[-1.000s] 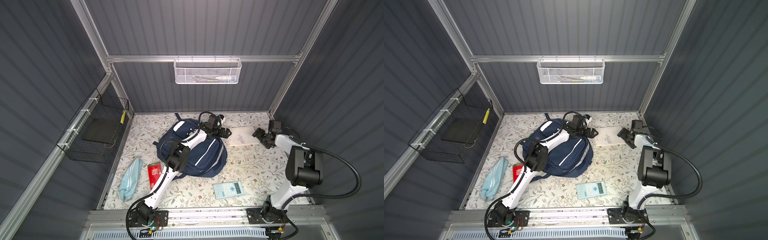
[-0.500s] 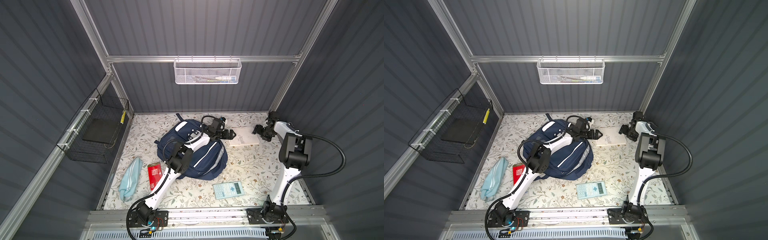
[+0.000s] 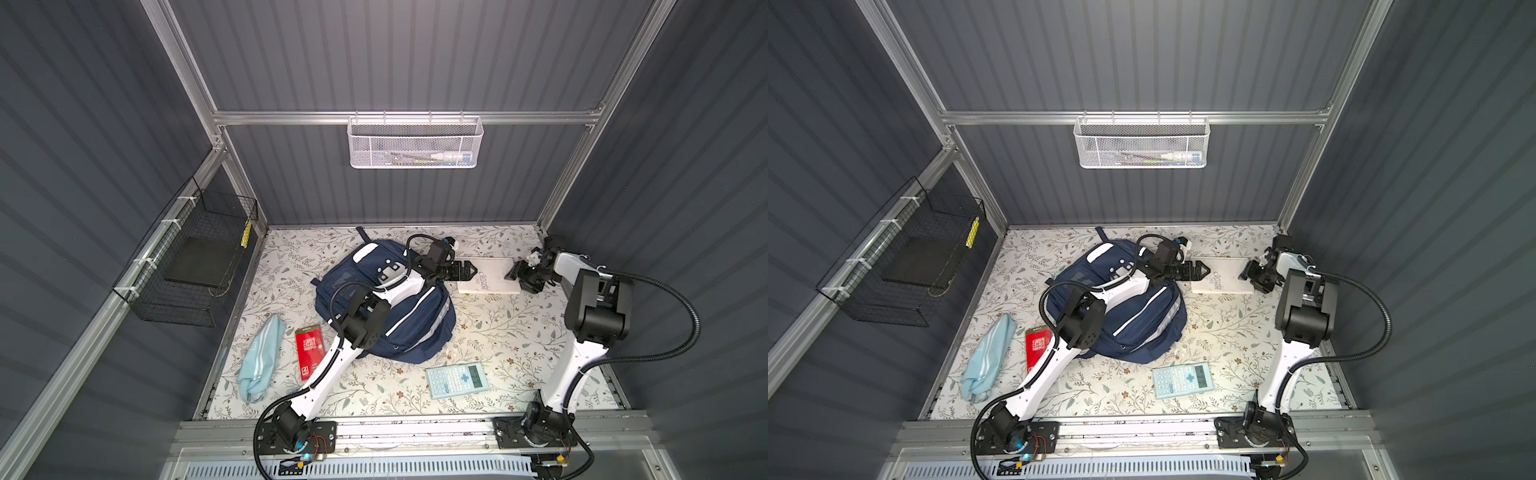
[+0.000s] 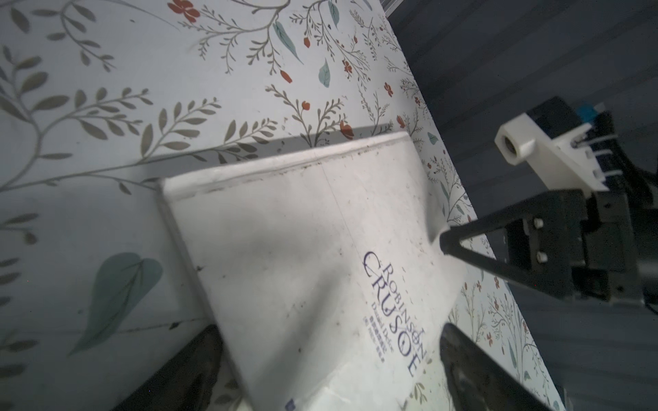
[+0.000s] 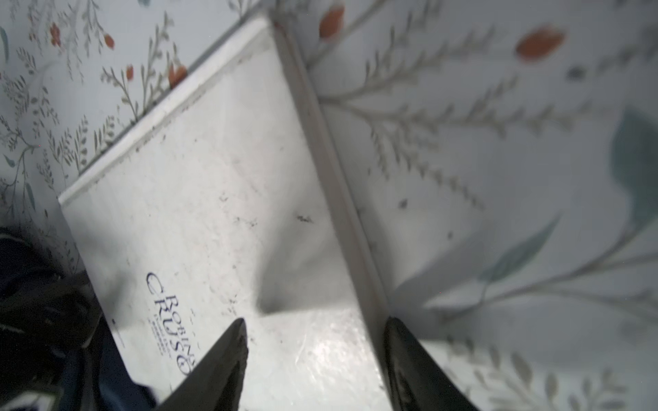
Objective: Pack the student bag
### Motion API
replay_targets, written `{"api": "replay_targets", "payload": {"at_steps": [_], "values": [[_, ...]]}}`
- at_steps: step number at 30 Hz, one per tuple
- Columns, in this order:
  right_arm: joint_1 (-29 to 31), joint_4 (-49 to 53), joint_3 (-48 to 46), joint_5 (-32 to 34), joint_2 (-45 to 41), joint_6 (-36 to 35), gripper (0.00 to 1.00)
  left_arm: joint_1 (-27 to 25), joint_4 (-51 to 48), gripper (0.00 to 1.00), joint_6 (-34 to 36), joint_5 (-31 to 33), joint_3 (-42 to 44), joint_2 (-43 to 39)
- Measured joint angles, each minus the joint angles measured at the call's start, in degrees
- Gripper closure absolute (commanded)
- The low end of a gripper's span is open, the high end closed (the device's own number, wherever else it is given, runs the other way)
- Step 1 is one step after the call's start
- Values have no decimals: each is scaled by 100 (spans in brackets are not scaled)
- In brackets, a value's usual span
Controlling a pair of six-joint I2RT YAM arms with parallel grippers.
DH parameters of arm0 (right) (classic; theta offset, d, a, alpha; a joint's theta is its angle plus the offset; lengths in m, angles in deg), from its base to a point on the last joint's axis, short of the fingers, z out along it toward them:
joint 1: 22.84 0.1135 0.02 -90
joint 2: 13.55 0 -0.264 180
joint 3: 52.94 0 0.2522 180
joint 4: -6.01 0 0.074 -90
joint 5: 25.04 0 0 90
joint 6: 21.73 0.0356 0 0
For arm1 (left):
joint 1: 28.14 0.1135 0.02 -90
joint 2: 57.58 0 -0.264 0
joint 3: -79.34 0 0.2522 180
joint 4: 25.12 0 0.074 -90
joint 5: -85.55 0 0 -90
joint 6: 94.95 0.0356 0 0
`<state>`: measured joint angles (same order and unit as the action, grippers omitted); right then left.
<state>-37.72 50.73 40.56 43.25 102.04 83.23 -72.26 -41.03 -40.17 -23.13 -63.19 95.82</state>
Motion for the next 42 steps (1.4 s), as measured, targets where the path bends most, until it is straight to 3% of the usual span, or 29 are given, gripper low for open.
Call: {"api": "replay_targets", "payload": {"at_steps": [8, 13, 17, 26, 32, 42], "values": [[337, 76, -2100, 199, -1670, 417, 33, -323, 173, 7, 11, 195, 1716, -1088], [179, 295, -2468, 715, -2109, 487, 27, -837, 361, 6, -85, 352, 3226, -2052], [63, 354, -2492, 1132, -2402, 629, 18, -1257, 415, 5, -214, 376, 3969, -2562], [2, 507, -2881, 1156, -4203, 999, 10, -1504, -319, 4, -44, 476, 3858, -2879], [-9, 647, -3788, 723, -4828, 1145, 9, -1379, -601, 3, 195, 514, 3353, -2940], [-332, 754, -4079, 527, -5224, 1364, 2, -1436, -1001, 0, 201, 387, 4083, -3880]]}}
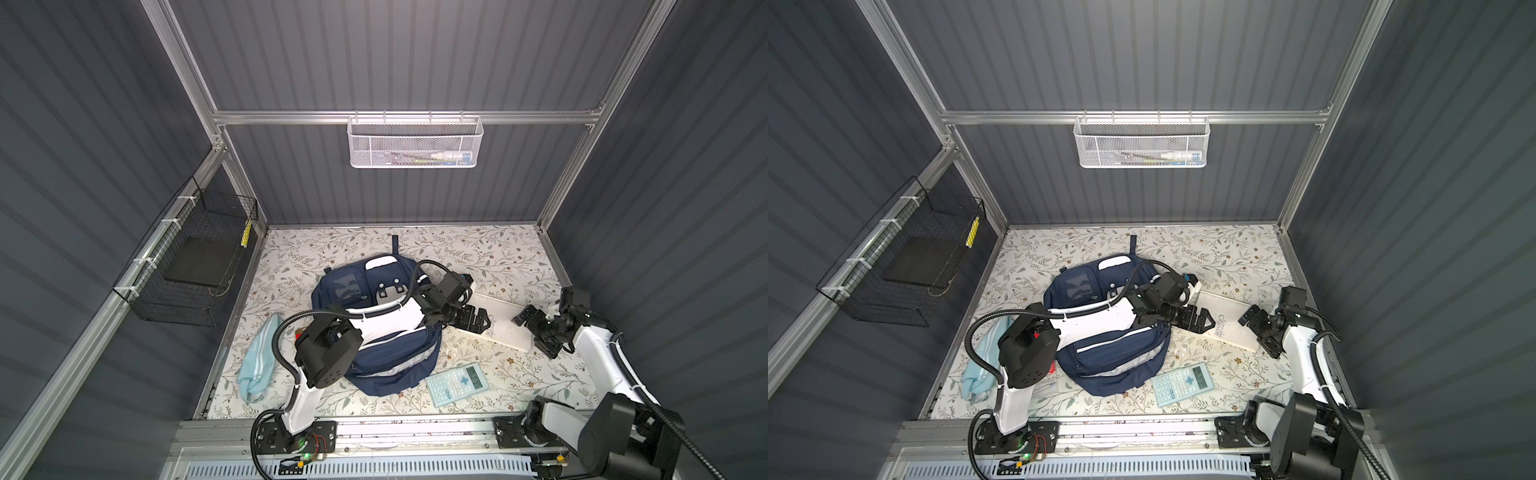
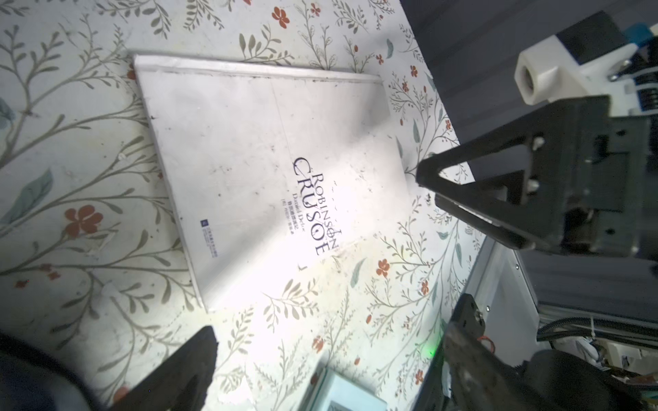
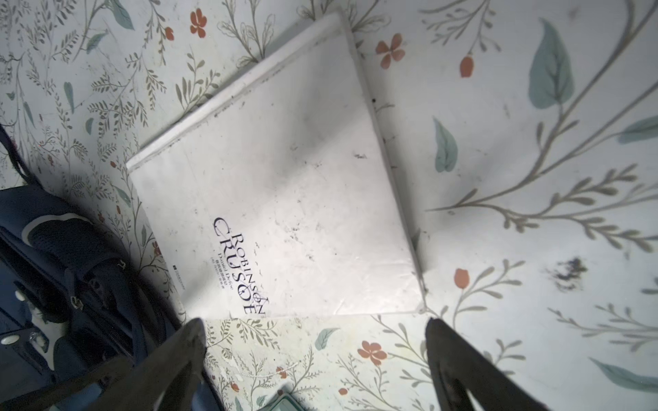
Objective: Pack the student bag
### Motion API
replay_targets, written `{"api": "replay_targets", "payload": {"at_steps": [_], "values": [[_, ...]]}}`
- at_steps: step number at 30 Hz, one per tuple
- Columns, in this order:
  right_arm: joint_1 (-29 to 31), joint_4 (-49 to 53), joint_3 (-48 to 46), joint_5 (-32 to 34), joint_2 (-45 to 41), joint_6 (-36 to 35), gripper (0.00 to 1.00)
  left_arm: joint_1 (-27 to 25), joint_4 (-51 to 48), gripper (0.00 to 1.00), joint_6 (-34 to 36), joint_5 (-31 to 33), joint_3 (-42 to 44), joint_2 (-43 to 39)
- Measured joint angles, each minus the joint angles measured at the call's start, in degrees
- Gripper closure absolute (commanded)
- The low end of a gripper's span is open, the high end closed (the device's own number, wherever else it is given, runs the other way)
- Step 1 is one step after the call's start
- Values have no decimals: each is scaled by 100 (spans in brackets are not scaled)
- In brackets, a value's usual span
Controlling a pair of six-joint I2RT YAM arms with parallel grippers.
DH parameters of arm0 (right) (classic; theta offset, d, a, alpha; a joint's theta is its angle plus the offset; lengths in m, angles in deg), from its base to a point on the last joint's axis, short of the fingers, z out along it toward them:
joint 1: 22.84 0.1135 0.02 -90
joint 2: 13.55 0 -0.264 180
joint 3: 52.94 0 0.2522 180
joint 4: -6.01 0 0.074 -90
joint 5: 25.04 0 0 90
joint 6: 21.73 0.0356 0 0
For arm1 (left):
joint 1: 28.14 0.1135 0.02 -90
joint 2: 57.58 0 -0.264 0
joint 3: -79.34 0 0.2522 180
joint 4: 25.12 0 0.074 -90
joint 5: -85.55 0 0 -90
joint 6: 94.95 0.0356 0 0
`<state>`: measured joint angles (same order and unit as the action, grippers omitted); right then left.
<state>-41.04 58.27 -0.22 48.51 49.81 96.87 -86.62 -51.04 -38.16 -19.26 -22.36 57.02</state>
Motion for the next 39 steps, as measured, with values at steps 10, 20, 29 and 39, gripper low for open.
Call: {"api": "replay_targets", "payload": {"at_steps": [10, 20, 29, 39], "values": [[-251, -730, 24, 79, 1281, 72, 4, 33, -544, 0, 999, 247, -1445, 492], [-254, -1513, 981, -376, 2730, -90, 9, 435, -776, 0, 1045, 278, -1965, 1915], [118, -1908, 2376, -638, 4009, -76, 9, 219, -433, 0, 682, 177, -1641, 1904], [352, -1309, 3285, -109, 4168, -234, 2, -304, -332, 0, 232, 50, -791, 1235]]}}
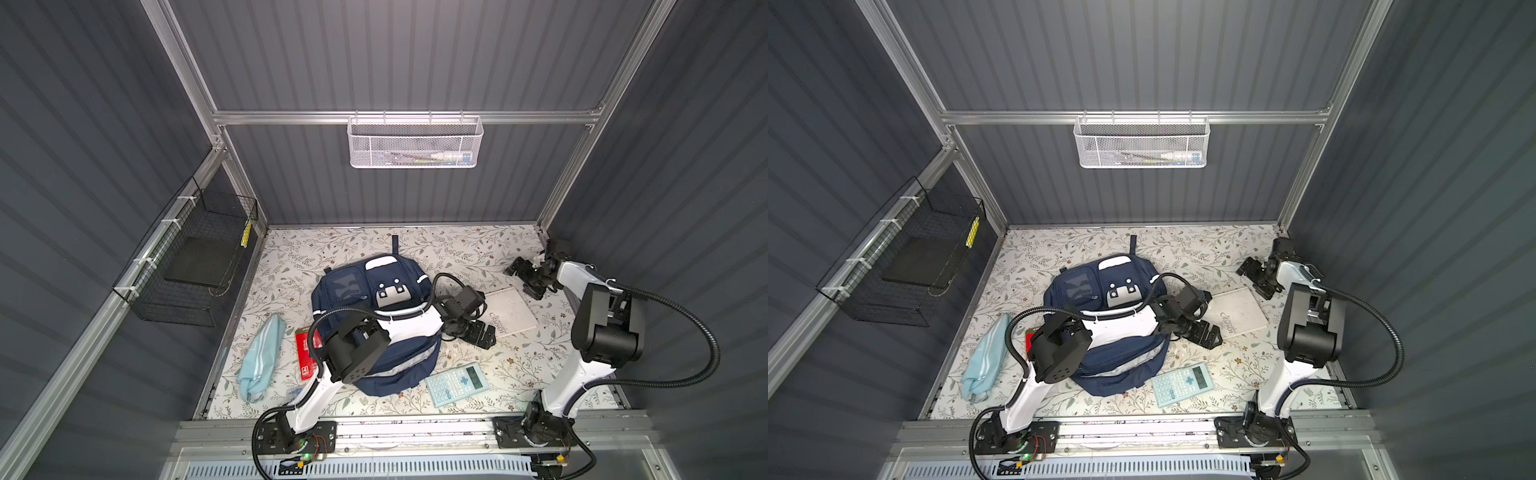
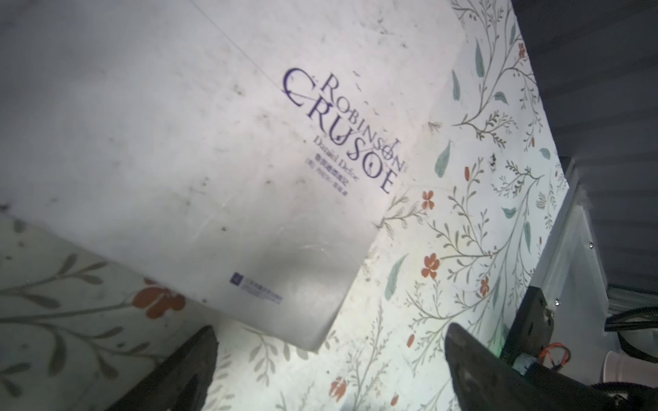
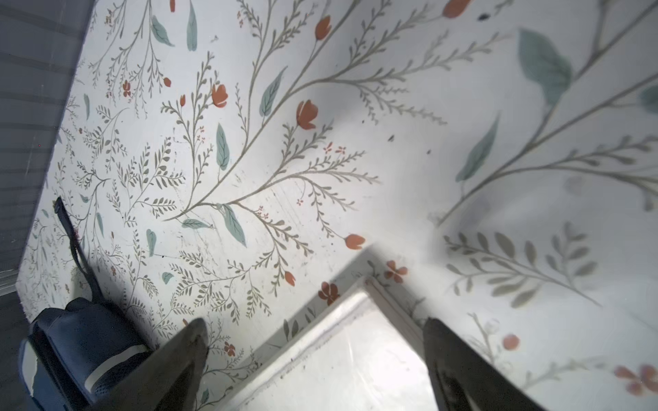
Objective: Pack the student bag
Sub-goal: 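Grasp the white book edge with the left gripper while the right gripper lifts it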
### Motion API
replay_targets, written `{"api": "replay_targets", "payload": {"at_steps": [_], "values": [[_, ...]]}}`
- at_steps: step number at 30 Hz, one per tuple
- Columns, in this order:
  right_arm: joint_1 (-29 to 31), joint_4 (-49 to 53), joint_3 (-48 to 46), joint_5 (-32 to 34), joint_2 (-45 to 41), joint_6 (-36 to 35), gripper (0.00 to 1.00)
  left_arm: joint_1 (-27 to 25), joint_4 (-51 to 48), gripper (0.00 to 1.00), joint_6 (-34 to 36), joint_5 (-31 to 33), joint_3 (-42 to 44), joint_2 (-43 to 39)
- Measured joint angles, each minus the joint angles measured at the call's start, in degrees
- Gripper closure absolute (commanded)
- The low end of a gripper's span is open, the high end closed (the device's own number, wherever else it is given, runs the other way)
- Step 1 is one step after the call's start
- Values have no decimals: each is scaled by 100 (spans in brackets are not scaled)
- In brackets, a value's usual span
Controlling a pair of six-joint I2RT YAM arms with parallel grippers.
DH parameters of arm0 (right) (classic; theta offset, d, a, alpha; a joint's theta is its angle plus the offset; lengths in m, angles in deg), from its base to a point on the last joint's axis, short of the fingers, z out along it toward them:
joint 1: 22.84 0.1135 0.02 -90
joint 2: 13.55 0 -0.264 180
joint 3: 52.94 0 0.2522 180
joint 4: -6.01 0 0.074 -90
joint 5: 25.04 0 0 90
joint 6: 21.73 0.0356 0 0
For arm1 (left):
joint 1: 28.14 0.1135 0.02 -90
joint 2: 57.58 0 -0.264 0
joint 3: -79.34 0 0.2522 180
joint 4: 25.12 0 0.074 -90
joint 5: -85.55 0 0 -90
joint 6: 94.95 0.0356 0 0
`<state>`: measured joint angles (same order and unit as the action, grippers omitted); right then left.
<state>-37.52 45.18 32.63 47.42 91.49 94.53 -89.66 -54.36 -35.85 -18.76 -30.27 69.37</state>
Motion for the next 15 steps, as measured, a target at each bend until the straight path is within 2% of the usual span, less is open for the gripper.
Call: {"api": "replay_targets", "payload": {"at_steps": [3, 8, 12, 15], "values": [[-131, 293, -358, 260, -647, 31, 2, 31, -101, 0, 24, 63, 46, -236], [-527, 452, -1493, 238, -2240, 107, 2, 146, -321, 0, 332, 234, -85, -605], [-509, 461, -2629, -160, -3261, 247, 2, 323, -411, 0, 739, 98, -564, -470], [-490, 420, -3305, -520, -3620, 409, 2, 474, -516, 0, 1137, 90, -1172, -61]]}}
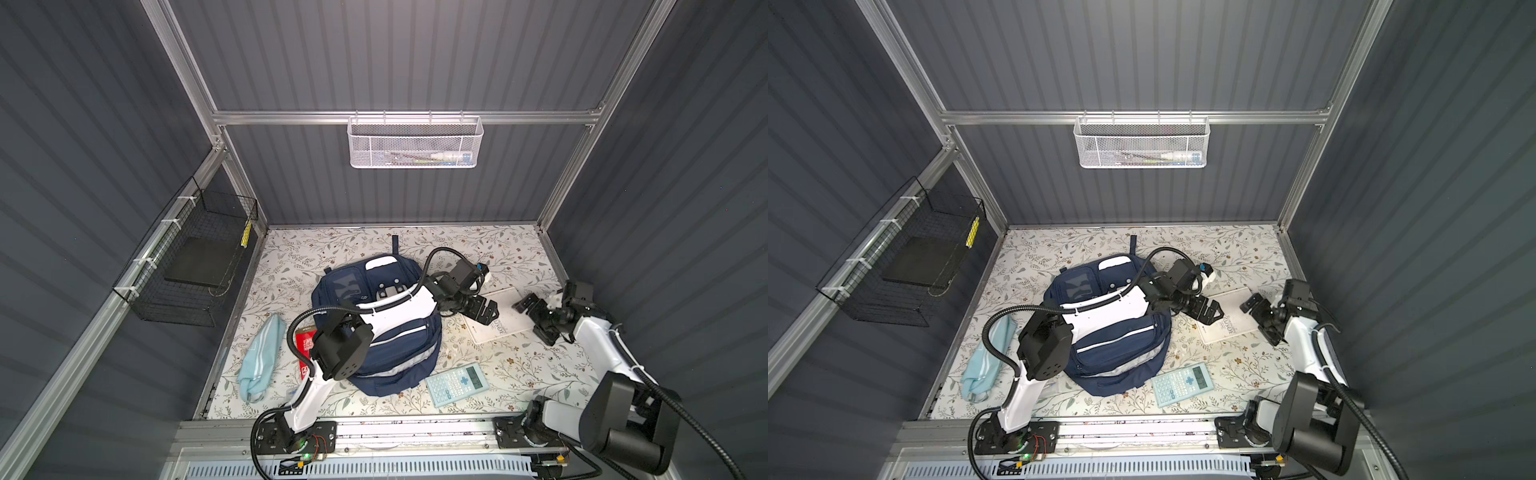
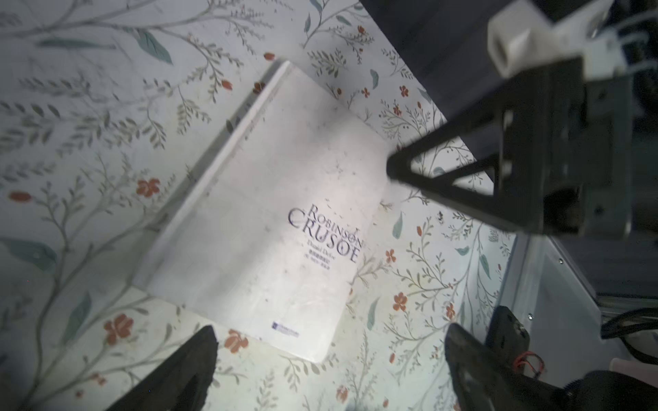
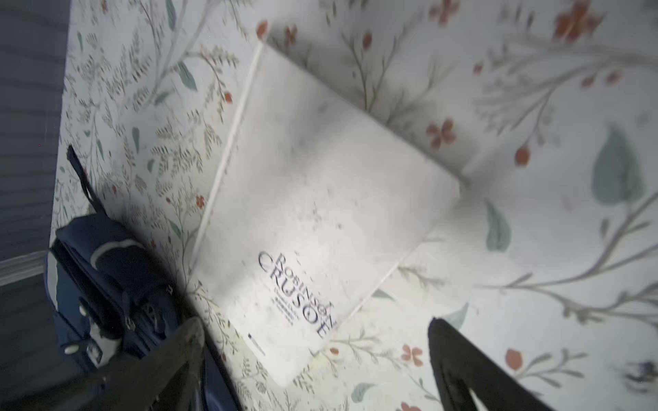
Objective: Pack the student bag
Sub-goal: 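Grasp the white book edge with the left gripper while the right gripper lifts it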
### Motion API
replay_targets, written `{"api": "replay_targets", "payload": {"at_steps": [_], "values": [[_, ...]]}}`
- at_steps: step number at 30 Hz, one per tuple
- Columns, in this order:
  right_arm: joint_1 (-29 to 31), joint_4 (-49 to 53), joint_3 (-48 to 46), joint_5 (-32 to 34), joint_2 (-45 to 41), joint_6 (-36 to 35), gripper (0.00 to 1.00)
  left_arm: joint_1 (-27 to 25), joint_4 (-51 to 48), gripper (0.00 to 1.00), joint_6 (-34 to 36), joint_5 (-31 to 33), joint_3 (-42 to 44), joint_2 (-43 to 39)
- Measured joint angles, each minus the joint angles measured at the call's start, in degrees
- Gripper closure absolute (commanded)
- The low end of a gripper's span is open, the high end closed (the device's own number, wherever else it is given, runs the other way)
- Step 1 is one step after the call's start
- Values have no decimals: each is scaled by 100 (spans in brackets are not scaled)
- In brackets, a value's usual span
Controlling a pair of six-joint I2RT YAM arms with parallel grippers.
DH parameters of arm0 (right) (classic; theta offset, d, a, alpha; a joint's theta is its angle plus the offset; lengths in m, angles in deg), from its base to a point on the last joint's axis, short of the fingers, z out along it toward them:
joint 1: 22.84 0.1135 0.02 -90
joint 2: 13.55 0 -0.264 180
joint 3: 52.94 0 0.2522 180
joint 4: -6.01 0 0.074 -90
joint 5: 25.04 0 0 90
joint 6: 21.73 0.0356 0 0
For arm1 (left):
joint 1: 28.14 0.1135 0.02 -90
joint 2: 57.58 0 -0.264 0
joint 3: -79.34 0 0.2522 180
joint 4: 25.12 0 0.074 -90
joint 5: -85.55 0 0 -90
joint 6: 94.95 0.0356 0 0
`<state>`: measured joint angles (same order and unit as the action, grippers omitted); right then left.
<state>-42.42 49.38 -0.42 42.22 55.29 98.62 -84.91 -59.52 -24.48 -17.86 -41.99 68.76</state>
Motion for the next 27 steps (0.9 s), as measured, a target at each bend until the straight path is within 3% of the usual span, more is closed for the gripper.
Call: {"api": "replay_targets", "payload": {"at_steps": [4, 8, 20, 24, 27], "values": [[13, -144, -452, -240, -87, 157, 3, 234, -166, 0, 385, -17, -708, 667], [11, -455, -474, -415, 122, 232, 3, 393, -236, 0, 549, -52, -863, 1051], [11, -1567, -238, -1045, 1346, 396, 7, 505, -247, 0, 577, -457, -1541, 1827], [4, -1838, -26, -1250, 1722, 374, 9, 531, -68, 0, 332, -713, -1469, 1834], [4, -1902, 199, -1292, 1987, 284, 10, 605, 531, 4, -92, -994, -955, 1652]]}}
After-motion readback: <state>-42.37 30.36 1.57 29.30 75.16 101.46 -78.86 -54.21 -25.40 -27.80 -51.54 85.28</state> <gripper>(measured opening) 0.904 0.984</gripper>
